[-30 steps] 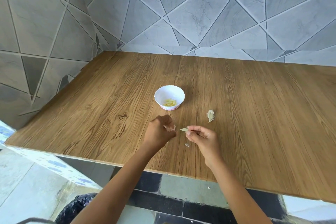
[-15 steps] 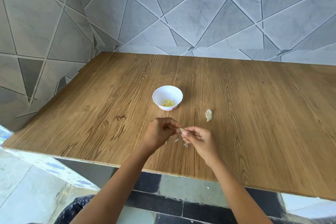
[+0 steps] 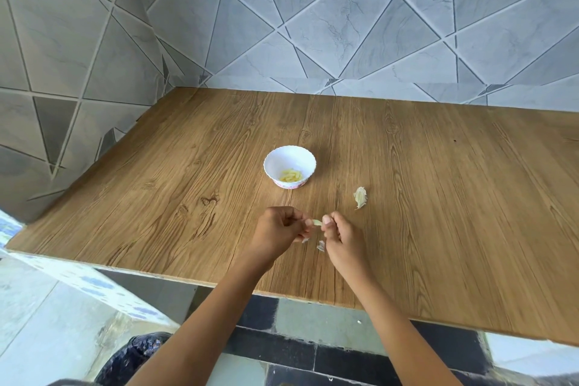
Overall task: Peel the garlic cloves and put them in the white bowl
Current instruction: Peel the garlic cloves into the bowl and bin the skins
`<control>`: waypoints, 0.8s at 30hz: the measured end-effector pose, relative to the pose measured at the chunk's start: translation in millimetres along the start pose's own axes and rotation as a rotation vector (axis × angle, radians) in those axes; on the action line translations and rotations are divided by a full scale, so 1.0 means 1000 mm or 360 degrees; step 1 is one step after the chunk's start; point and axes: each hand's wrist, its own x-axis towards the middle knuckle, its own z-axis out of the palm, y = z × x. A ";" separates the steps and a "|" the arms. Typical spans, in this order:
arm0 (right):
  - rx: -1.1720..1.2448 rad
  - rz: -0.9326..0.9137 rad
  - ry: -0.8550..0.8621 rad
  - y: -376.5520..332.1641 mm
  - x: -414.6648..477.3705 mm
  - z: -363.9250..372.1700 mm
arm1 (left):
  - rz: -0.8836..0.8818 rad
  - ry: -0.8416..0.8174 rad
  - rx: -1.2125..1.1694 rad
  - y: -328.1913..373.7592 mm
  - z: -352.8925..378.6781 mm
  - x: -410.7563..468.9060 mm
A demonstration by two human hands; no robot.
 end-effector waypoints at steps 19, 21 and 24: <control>-0.0162 -0.0443 0.0172 0.004 0.008 -0.005 | 0.0141 0.0083 0.0172 -0.001 -0.004 0.005; -0.0249 -0.0487 0.0211 0.003 0.008 -0.007 | 0.0154 0.0073 0.0175 -0.001 -0.004 0.004; -0.0342 -0.0579 0.0266 0.001 0.006 -0.008 | 0.0183 0.0047 0.0187 0.000 -0.005 0.004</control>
